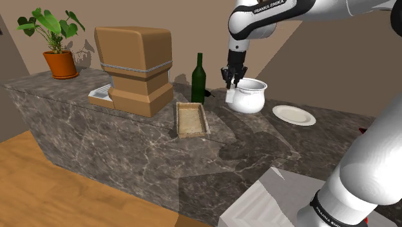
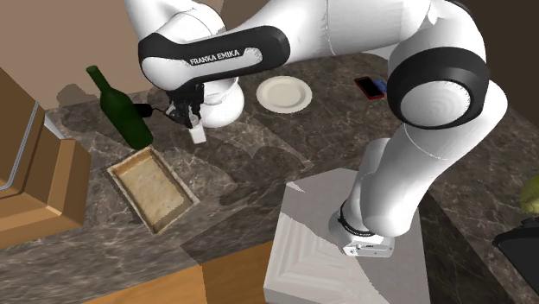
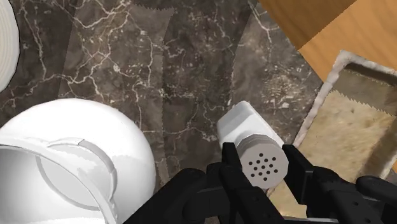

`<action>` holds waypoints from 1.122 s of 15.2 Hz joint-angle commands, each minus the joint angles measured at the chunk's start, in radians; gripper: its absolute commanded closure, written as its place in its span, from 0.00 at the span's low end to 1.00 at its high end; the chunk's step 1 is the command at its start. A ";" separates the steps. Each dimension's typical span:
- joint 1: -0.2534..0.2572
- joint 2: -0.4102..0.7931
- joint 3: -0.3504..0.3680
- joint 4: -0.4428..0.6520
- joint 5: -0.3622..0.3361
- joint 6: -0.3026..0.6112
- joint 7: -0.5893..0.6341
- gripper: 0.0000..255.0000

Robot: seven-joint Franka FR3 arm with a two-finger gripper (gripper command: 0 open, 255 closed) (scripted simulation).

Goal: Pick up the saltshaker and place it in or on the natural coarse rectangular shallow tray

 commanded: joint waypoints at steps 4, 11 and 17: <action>0.042 0.119 0.045 0.164 0.009 -0.047 0.084 1.00; 0.105 0.324 0.093 0.475 0.007 -0.154 0.194 1.00; 0.133 0.425 0.107 0.582 0.002 -0.161 0.236 1.00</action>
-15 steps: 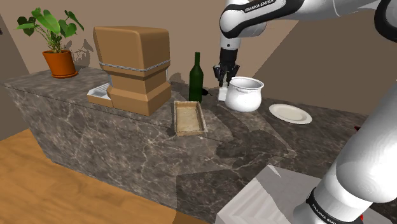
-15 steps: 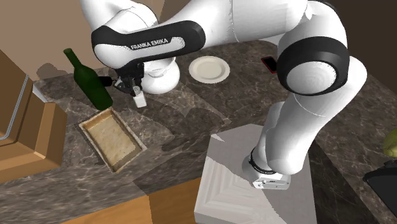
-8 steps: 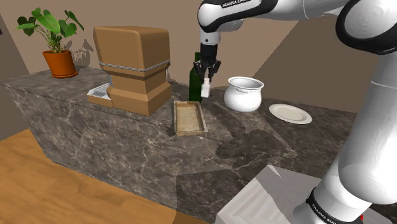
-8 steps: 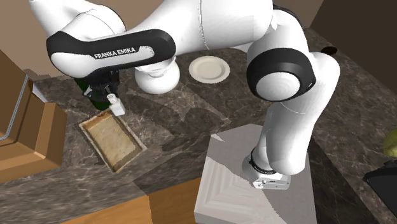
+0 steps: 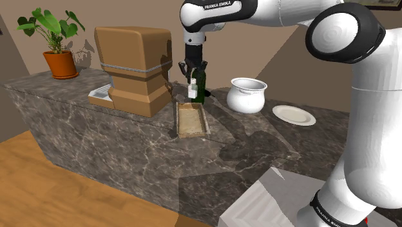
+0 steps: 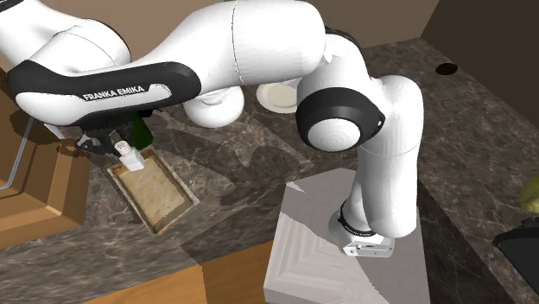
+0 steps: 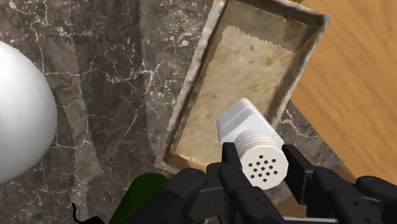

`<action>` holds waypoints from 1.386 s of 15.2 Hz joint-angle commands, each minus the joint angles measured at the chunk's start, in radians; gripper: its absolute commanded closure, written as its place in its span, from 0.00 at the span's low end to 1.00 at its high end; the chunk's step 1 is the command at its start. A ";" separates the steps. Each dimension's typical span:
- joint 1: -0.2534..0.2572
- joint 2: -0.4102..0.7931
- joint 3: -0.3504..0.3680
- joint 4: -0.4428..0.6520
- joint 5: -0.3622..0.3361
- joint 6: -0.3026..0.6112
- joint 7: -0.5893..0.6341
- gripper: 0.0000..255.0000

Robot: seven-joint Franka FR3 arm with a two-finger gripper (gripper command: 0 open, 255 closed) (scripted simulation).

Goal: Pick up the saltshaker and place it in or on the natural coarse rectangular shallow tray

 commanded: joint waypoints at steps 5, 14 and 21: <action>0.002 0.002 0.001 -0.074 -0.001 0.077 0.004 1.00; 0.001 0.015 0.000 -0.177 -0.001 0.192 0.006 1.00; 0.001 0.026 0.000 -0.214 -0.002 0.240 0.007 1.00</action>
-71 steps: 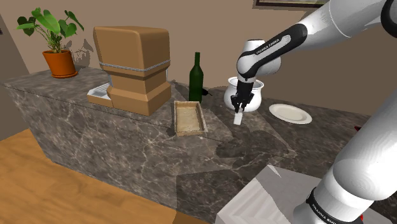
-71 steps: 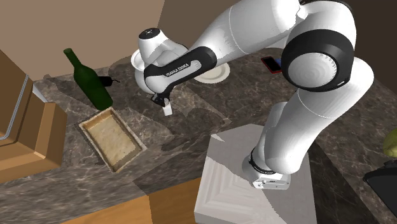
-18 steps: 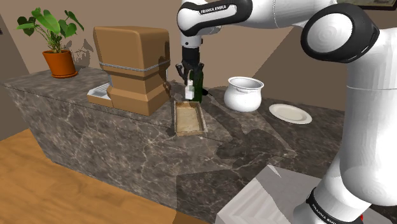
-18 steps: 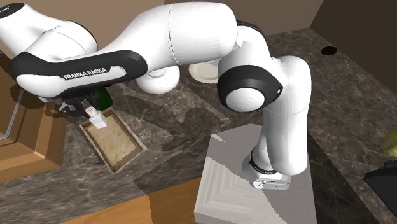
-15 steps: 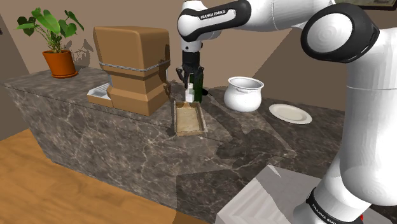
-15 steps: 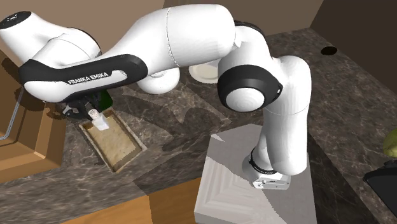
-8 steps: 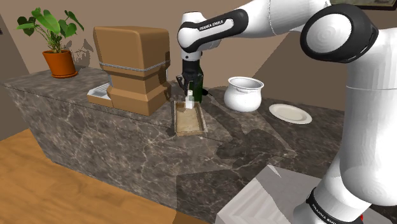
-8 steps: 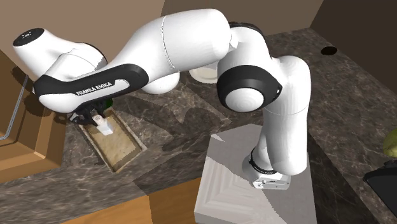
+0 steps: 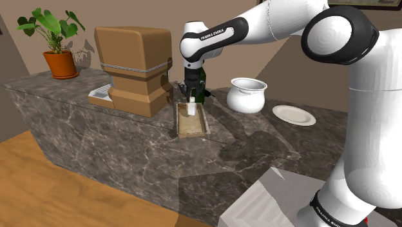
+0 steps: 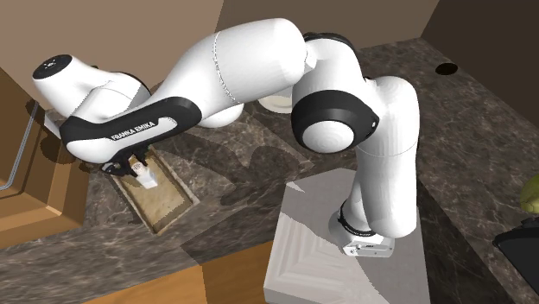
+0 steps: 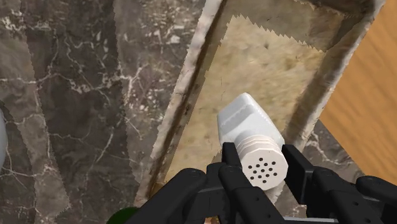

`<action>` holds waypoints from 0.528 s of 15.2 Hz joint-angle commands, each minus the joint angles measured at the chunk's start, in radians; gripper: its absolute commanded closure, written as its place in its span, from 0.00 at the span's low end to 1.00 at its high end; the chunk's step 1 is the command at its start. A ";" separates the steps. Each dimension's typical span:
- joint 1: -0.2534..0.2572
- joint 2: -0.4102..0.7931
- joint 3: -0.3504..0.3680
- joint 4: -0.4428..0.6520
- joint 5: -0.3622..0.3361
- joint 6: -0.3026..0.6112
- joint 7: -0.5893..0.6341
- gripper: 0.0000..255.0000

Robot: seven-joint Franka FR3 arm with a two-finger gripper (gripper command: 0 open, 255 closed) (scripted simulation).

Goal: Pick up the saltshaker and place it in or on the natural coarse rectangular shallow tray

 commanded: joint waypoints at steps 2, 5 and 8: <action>0.000 0.000 0.000 -0.001 0.000 0.001 0.000 1.00; 0.000 0.000 0.000 -0.001 0.000 0.001 0.000 1.00; 0.000 0.000 0.000 -0.001 0.000 0.001 0.000 0.00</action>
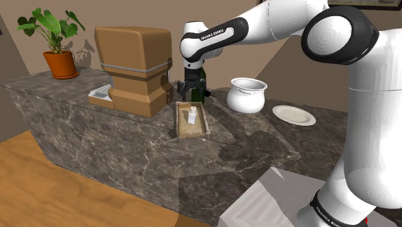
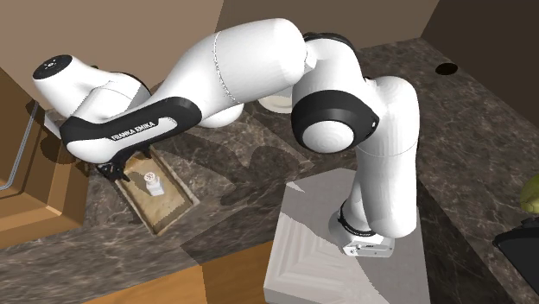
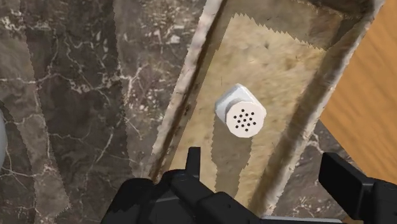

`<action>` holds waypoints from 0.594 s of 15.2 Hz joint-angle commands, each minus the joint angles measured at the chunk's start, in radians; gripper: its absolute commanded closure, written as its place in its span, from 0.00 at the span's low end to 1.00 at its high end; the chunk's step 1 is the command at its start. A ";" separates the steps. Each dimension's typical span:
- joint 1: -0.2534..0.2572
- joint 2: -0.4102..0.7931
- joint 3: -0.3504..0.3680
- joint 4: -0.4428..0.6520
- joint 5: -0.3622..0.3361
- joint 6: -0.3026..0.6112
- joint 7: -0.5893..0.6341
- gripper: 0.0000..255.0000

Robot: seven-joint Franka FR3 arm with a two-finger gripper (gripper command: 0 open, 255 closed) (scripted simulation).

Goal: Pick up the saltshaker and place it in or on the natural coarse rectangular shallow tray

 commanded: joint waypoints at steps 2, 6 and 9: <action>0.000 0.000 0.000 0.000 0.000 0.000 0.000 0.00; 0.001 -0.020 0.001 0.072 0.001 -0.092 -0.001 0.00; 0.001 -0.023 0.001 0.094 0.001 -0.117 -0.001 0.00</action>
